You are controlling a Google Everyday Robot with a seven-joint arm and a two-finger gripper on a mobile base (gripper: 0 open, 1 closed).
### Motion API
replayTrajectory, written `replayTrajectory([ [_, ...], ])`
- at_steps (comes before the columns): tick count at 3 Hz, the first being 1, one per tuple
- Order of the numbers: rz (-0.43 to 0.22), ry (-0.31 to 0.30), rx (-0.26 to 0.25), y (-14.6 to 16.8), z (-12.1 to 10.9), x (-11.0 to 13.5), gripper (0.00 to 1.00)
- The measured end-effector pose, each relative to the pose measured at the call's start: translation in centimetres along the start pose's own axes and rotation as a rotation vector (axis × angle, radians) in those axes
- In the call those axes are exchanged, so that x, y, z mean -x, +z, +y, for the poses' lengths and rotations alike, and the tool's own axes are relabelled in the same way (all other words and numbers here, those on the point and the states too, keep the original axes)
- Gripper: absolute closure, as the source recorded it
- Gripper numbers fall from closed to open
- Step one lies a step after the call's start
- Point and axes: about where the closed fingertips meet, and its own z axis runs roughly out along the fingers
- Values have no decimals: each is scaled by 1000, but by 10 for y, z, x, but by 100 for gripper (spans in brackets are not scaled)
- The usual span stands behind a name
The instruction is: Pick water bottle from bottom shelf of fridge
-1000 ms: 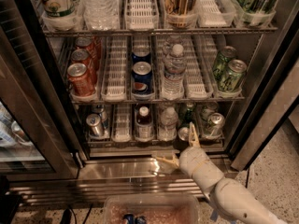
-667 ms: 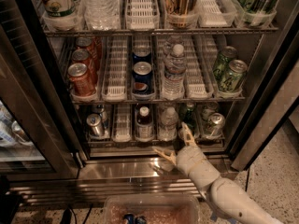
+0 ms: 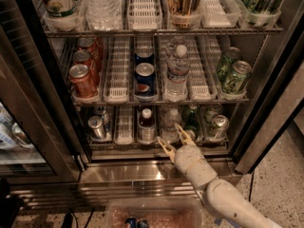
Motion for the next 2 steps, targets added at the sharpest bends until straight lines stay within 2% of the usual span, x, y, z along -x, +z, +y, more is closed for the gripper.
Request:
replayTrajectory([
  [2, -46, -48, -60, 5, -14, 14, 24],
])
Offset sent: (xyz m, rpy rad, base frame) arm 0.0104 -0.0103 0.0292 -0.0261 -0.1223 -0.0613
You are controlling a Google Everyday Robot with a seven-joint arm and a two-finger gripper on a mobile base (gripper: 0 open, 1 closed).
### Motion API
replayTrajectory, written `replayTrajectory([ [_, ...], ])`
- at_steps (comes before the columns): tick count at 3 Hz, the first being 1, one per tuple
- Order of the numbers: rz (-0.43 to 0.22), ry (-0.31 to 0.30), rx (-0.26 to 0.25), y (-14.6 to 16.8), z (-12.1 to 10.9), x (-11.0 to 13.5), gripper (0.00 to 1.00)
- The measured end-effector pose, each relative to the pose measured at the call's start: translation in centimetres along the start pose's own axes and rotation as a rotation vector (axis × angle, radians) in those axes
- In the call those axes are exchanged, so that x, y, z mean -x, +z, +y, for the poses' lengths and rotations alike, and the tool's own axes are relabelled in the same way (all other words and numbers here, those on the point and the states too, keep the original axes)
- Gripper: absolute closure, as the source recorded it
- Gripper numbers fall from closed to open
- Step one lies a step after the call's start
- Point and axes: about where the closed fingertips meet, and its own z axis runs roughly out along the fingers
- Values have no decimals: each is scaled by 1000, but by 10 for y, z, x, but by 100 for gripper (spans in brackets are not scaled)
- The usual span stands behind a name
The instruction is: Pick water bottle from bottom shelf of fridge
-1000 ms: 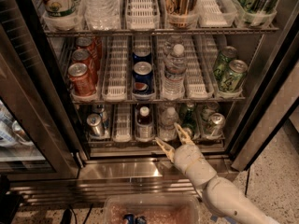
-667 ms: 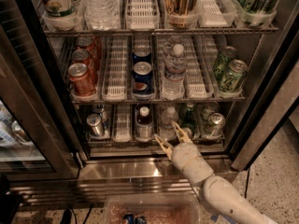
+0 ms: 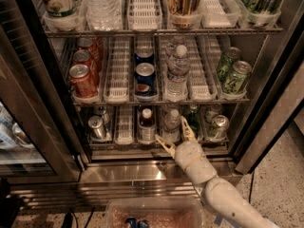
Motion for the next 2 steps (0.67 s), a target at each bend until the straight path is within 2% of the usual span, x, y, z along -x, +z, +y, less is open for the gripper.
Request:
replayTrajectory([
  [2, -17, -19, -21, -2, -7, 8, 26],
])
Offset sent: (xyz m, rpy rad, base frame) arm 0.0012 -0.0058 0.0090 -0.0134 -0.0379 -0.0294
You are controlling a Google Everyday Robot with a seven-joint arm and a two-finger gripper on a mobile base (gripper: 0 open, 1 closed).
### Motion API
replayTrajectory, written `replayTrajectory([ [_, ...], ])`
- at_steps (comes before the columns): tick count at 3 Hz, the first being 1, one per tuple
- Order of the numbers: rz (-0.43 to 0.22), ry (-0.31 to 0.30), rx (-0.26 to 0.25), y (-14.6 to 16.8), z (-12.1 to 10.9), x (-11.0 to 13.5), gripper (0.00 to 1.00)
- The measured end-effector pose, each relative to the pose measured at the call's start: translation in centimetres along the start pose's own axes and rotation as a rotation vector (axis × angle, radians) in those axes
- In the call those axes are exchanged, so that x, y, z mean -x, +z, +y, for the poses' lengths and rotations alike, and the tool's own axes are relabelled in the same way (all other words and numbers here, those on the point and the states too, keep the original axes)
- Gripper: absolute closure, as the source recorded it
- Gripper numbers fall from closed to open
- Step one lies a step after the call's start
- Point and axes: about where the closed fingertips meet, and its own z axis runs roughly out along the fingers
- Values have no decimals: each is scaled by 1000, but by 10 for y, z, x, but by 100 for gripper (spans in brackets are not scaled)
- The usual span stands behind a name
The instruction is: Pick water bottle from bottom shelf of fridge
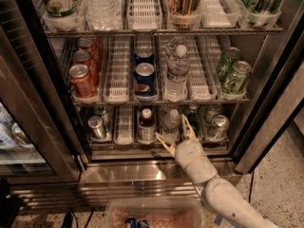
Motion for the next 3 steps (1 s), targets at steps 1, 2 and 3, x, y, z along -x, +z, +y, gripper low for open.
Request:
replayTrajectory([
  [1, 31, 24, -6, 6, -2, -10, 29],
  [2, 73, 67, -6, 14, -4, -16, 30],
  [3, 110, 108, -3, 18, -5, -17, 31],
])
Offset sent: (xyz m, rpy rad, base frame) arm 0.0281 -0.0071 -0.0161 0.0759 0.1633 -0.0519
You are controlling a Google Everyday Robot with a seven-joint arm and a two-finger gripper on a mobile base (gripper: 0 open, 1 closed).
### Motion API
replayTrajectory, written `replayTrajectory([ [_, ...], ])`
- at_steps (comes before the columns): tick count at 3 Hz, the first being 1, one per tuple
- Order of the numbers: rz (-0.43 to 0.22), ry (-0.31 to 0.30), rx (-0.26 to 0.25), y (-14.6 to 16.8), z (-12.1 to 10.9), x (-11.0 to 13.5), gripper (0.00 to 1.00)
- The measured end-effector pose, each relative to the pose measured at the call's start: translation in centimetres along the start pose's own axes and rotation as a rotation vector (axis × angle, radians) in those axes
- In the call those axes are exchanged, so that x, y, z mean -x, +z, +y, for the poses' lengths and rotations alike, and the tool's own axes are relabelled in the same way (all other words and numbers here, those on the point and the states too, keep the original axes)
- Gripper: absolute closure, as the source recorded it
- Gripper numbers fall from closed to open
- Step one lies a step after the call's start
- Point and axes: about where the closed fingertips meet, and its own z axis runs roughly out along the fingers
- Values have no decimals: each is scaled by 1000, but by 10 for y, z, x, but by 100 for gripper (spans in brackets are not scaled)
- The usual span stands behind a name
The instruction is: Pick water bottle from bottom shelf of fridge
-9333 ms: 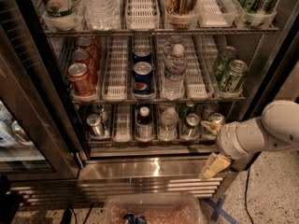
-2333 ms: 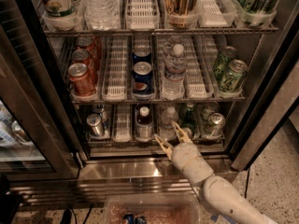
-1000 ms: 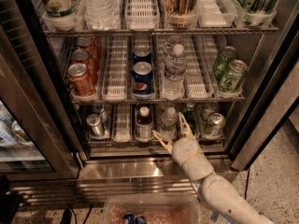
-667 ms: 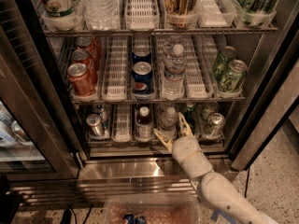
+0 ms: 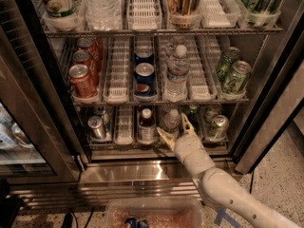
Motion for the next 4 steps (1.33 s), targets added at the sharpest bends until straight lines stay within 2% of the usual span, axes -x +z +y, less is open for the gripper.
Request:
replayTrajectory([
  [3, 49, 44, 8, 12, 8, -9, 31],
  [4, 59, 46, 11, 16, 10, -13, 50],
])
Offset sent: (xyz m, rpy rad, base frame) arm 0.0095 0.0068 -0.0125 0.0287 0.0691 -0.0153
